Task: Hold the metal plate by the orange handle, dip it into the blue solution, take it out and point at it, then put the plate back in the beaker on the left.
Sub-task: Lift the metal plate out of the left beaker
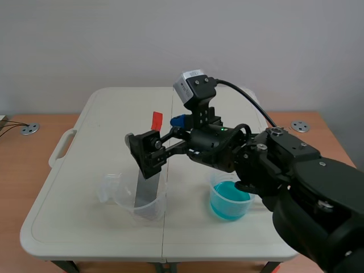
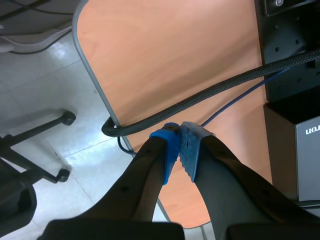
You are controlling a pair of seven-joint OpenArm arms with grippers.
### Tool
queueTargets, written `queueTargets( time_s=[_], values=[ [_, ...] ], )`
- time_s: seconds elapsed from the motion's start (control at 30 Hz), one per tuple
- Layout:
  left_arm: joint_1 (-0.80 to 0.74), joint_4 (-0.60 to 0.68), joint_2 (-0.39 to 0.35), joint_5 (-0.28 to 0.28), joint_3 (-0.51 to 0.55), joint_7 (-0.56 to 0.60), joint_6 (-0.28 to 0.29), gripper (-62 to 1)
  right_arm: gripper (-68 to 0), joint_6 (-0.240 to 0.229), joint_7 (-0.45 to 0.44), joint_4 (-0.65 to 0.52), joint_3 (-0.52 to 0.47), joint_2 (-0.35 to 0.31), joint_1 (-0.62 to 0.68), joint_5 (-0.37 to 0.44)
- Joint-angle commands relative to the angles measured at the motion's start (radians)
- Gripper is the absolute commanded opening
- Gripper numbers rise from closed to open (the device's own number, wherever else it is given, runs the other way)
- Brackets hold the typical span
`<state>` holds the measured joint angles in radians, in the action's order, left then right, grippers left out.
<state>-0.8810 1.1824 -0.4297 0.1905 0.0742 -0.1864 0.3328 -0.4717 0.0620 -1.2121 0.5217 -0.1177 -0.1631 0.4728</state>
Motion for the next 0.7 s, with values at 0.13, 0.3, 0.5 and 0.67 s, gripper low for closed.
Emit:
queueTargets(
  time_s=[0.13,0.3,0.5,0.67],
  values=[
    [0.001,0.022,0.000,0.003,0.003,0.004,0.002,-57.7,-1.2,-0.024,-0.014,0.011,0.005,0.039,-0.045,0.028],
    [0.001,0.022,0.000,0.003,0.003,0.003,0.002,-57.7,-1.2,-0.027,-0.015,0.013,0.011,0.046,-0.050,0.054],
    [0.001,0.022,0.000,0.003,0.003,0.002,0.002,-57.7,-9.8,-0.027,0.013,0.013,0.011,0.046,-0.050,0.060],
    [0.001,0.022,0.000,0.003,0.003,0.002,0.002,-57.7,-16.2,-0.027,0.019,0.013,0.011,0.046,-0.050,0.075]
  ],
)
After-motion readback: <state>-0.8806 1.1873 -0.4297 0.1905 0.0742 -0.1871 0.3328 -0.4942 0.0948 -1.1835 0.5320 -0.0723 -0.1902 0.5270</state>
